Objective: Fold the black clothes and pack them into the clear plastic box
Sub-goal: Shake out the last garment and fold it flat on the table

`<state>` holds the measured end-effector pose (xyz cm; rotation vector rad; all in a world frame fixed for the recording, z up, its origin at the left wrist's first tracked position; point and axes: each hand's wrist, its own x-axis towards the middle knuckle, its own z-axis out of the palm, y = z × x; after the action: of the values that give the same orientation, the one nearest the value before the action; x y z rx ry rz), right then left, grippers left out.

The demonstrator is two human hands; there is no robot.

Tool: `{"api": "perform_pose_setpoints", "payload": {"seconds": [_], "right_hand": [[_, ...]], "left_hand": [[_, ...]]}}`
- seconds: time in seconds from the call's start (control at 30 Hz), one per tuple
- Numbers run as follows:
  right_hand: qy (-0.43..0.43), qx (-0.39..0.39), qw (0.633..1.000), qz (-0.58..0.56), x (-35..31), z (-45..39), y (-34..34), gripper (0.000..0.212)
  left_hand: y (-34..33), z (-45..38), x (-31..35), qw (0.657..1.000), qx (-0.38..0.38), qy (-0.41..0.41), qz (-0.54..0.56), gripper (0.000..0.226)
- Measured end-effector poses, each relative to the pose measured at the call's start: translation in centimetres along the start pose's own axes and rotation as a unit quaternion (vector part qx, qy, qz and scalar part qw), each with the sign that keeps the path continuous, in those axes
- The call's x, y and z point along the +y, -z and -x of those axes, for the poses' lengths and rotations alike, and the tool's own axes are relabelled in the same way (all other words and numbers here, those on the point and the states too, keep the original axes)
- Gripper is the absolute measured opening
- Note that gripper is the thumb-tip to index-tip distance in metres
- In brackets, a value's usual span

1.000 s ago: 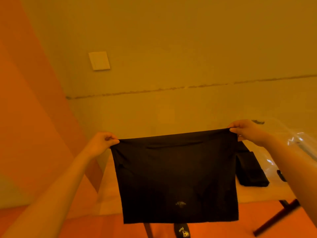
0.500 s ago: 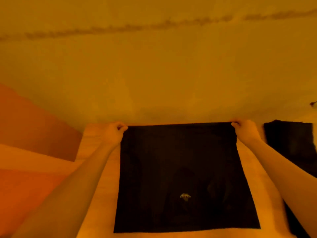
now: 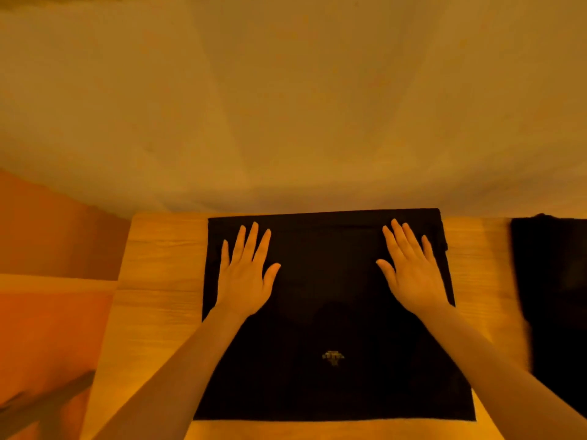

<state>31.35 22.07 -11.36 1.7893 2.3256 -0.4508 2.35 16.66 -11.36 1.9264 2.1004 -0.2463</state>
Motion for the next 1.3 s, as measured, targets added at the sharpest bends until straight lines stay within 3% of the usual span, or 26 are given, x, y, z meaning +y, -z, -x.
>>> {"api": "perform_pose_setpoints", "payload": {"seconds": [0.13, 0.27, 0.47, 0.6, 0.8, 1.0, 1.1, 1.2, 1.3], "right_hand": [[-0.015, -0.021, 0.999, -0.019, -1.4, 2.1, 1.9, 0.067], [0.069, 0.01, 0.997, -0.011, -2.1, 10.2, -0.1, 0.058], [0.117, -0.012, 0.993, 0.019, -1.5, 19.8, -6.0, 0.057], [0.096, -0.03, 0.994, 0.047, -1.5, 21.9, -7.4, 0.061], [0.084, -0.001, 0.995, 0.062, -1.5, 23.8, -7.6, 0.07], [0.08, -0.019, 0.996, 0.042, -1.3, 24.8, -8.7, 0.095], [0.079, -0.021, 0.995, 0.049, -1.2, 26.7, -9.3, 0.086], [0.063, -0.038, 0.996, 0.045, -0.5, 28.4, -9.4, 0.074], [0.078, 0.003, 0.996, 0.051, -0.2, 30.0, -10.3, 0.063]], "left_hand": [[0.5, 2.1, 0.6, 1.0, 0.009, -0.008, -0.001, 0.069], [-1.8, 10.5, 1.3, 0.992, 0.082, -0.097, 0.026, 0.063], [-7.7, 21.1, -0.1, 0.988, 0.006, -0.153, -0.027, 0.065], [-8.7, 23.1, -0.9, 0.986, -0.001, -0.165, -0.03, 0.078], [-7.8, 24.6, -0.8, 0.986, 0.038, -0.16, -0.025, 0.077], [-8.7, 24.6, 0.2, 0.987, 0.021, -0.152, -0.048, 0.079], [-9.8, 26.4, -0.1, 0.987, 0.016, -0.157, -0.044, 0.079], [-10.6, 28.2, -0.8, 0.98, 0.058, -0.187, -0.022, 0.071], [-10.9, 29.1, -1.2, 0.977, 0.088, -0.196, -0.009, 0.085]]}}
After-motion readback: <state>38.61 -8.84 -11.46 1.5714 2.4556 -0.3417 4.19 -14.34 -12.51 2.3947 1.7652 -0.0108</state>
